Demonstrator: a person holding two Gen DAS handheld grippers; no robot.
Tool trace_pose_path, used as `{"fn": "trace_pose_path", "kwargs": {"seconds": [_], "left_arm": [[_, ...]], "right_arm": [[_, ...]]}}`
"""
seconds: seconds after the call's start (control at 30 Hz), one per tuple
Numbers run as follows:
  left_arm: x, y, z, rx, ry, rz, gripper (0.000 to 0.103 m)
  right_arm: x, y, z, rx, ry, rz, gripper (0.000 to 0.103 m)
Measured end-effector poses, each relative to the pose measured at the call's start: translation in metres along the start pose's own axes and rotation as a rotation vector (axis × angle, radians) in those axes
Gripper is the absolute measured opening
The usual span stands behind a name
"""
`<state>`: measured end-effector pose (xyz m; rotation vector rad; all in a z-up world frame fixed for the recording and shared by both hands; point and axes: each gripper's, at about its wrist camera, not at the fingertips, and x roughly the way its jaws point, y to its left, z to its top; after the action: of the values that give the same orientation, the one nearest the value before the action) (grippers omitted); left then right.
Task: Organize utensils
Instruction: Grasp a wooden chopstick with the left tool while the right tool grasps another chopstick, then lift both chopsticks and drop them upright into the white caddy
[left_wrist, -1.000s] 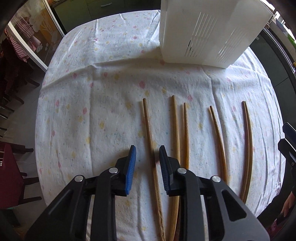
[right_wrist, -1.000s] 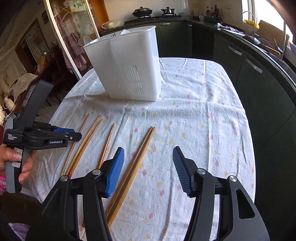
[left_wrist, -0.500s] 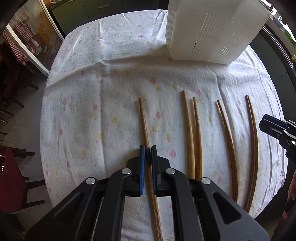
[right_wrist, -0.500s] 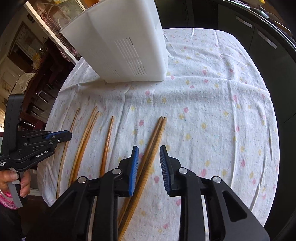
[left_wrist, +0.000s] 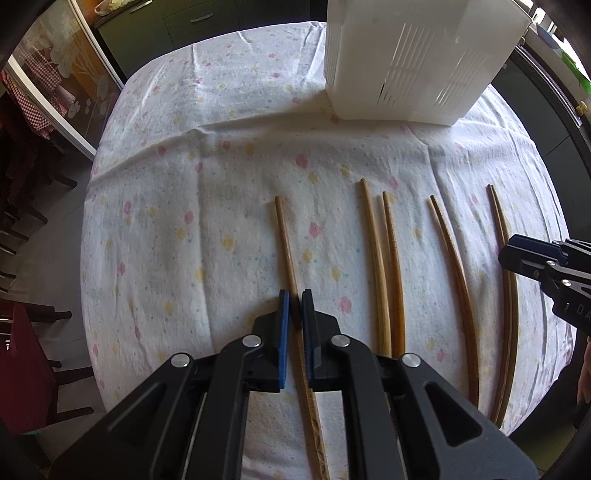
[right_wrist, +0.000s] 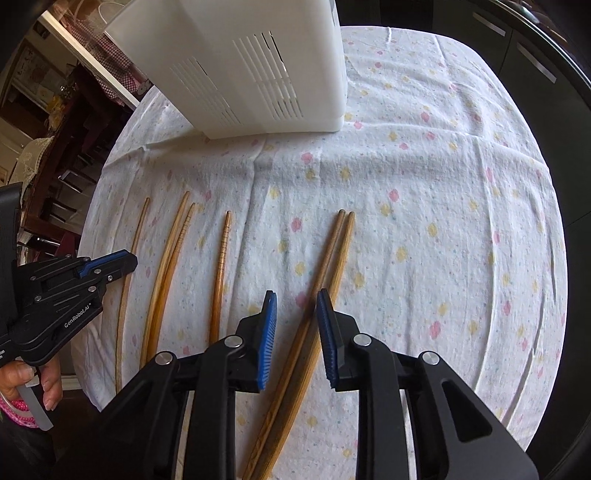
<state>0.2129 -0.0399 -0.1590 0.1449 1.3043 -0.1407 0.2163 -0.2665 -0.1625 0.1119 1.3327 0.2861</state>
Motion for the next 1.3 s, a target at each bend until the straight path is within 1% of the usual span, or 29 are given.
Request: {"fn": "trace_pose_path", "kwargs": {"seconds": [0.1,0.13,0.17,0.23,0.3,0.37,0.43,0.5,0.57,0.6,0.63,0.7,0.77,0.8,0.9,1.1,1.2,1.3], "left_arm": [[0.000,-0.001,0.000,0.003,0.000,0.004,0.007],[0.000,-0.001,0.001,0.005,0.001,0.008,0.007],[0.000,-0.002,0.001,0.007,0.001,0.010,0.007],[0.000,-0.002,0.001,0.012,-0.001,0.012,0.007],[-0.001,-0.003,0.001,0.019,-0.003,0.013,0.007],[0.000,-0.003,0.001,0.015,-0.003,0.010,0.007],[0.000,-0.002,0.001,0.007,-0.004,0.000,0.007],[-0.001,-0.001,0.001,-0.001,-0.010,-0.008,0.007],[-0.001,0.000,0.000,0.003,-0.022,-0.010,0.007],[-0.001,0.001,-0.001,0.002,-0.028,-0.012,0.007],[-0.001,0.001,-0.001,0.000,-0.032,-0.015,0.007],[-0.002,0.002,-0.001,-0.008,-0.032,-0.024,0.006],[-0.002,0.004,-0.001,-0.015,-0.026,-0.038,0.006],[-0.004,0.004,-0.002,-0.018,-0.025,-0.048,0.006],[-0.014,0.009,-0.002,-0.026,-0.050,-0.070,0.006],[-0.059,0.011,-0.005,-0.018,-0.162,-0.101,0.005],[-0.084,0.009,-0.009,-0.013,-0.219,-0.114,0.005],[-0.110,0.007,-0.010,-0.003,-0.277,-0.121,0.005]], "right_arm": [[0.009,0.008,0.006,0.020,0.033,-0.025,0.023],[0.011,0.009,0.008,0.035,0.044,-0.041,0.026],[0.014,0.011,0.009,0.043,0.050,-0.055,0.026],[0.016,0.013,0.009,0.045,0.058,-0.098,0.023],[0.018,0.017,0.009,0.043,0.065,-0.121,0.023],[0.020,0.022,0.009,0.028,0.060,-0.141,0.024],[0.022,0.030,0.009,0.008,0.044,-0.159,0.031],[0.026,0.042,0.006,-0.025,0.023,-0.195,0.031],[0.026,0.043,0.003,-0.025,0.004,-0.197,0.027],[0.025,0.040,0.004,-0.013,-0.001,-0.185,0.013],[0.024,0.034,0.003,0.004,-0.003,-0.161,0.008],[0.023,0.029,0.003,0.020,-0.012,-0.133,0.007],[0.021,0.024,0.001,0.047,-0.017,-0.060,0.006],[0.017,0.024,-0.001,0.053,-0.029,-0.021,0.006],[-0.005,0.019,-0.007,0.063,-0.099,0.060,0.006],[-0.058,0.017,-0.025,0.067,-0.251,0.198,0.006],[-0.083,0.010,-0.032,0.056,-0.319,0.223,0.006],[-0.101,0.010,-0.036,0.047,-0.363,0.252,0.006]]}}
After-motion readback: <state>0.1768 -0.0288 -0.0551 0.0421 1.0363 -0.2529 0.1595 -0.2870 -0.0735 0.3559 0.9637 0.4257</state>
